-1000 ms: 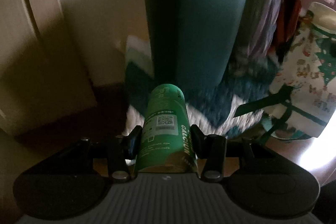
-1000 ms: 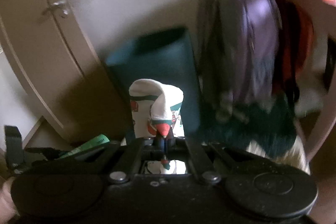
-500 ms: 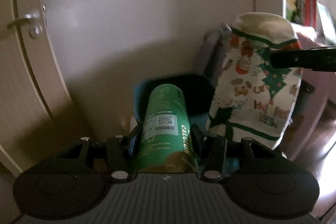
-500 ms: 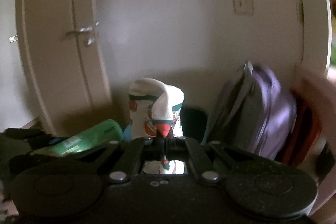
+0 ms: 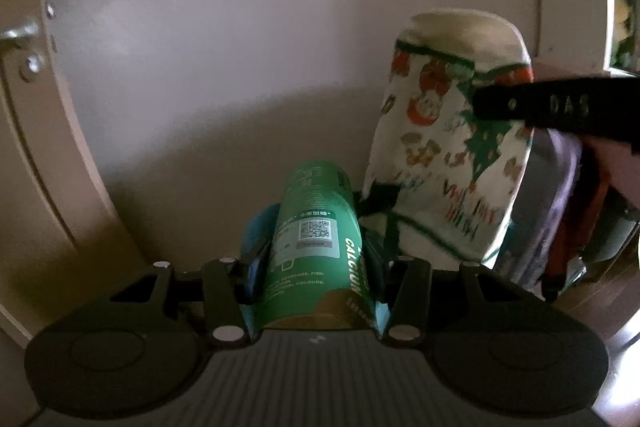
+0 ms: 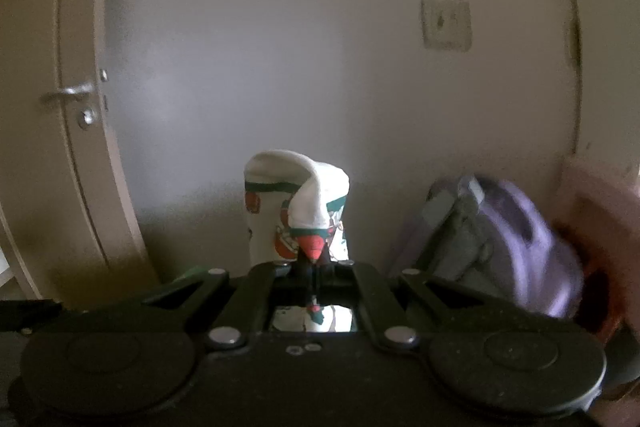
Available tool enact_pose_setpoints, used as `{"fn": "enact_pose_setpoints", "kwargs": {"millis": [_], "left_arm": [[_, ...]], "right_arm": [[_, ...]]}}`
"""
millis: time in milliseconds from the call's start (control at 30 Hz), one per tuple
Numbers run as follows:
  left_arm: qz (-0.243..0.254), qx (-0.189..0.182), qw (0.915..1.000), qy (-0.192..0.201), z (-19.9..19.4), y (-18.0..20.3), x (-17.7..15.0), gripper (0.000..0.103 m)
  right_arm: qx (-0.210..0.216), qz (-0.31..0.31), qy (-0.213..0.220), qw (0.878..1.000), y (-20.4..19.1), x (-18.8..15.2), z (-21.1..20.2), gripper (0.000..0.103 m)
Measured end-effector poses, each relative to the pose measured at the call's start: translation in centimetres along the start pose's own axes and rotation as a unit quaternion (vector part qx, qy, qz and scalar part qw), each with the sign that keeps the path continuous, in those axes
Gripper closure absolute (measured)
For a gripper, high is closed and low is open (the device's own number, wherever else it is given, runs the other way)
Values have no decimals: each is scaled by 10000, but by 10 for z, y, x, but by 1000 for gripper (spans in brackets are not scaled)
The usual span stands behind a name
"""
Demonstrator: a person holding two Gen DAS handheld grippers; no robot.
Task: Collect trash
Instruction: 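Lift the Christmas-print bag and green spray can up to the teal wastebasket, then open both tools to drop the items into the wastebasket and withdraw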
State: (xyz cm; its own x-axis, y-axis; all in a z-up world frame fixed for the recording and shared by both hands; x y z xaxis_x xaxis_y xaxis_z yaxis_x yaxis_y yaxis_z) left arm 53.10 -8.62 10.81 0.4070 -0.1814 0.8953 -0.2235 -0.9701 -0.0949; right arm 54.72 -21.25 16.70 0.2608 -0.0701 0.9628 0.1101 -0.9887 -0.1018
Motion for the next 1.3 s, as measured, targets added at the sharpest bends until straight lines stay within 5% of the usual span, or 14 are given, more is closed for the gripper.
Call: {"fn": "enact_pose_setpoints", "kwargs": {"millis": [300, 533, 667, 1300], "left_arm": [[9, -59, 9959, -900, 89, 3, -45, 54], [94, -73, 9913, -1309, 118, 0, -61, 54], [210, -47, 9890, -1464, 124, 7, -68, 54], [19, -264, 9940, -1064, 36, 6, -63, 34]], "right_arm": [[220, -39, -981, 9949, 1, -85, 73, 102], [362, -190, -1520, 9875, -2, -118, 85, 102], [443, -236, -1695, 9842, -5, -125, 84, 93], [872, -342, -1309, 9870, -20, -100, -17, 69]]}}
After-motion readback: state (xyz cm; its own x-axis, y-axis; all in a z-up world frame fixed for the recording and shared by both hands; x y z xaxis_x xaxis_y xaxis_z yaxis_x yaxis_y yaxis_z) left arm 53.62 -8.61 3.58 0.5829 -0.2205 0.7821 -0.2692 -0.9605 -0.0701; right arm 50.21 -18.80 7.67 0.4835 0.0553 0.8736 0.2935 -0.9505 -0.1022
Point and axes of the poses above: each gripper's, at about its wrist camera, not at the fingertips, and z roughly the way its jaws point, y to its right, x to its top, the point moved 10 cm from there along z, roughly the way its jaws point, and after that the axes turned 8 degrees about y, right-handed, at the moved point
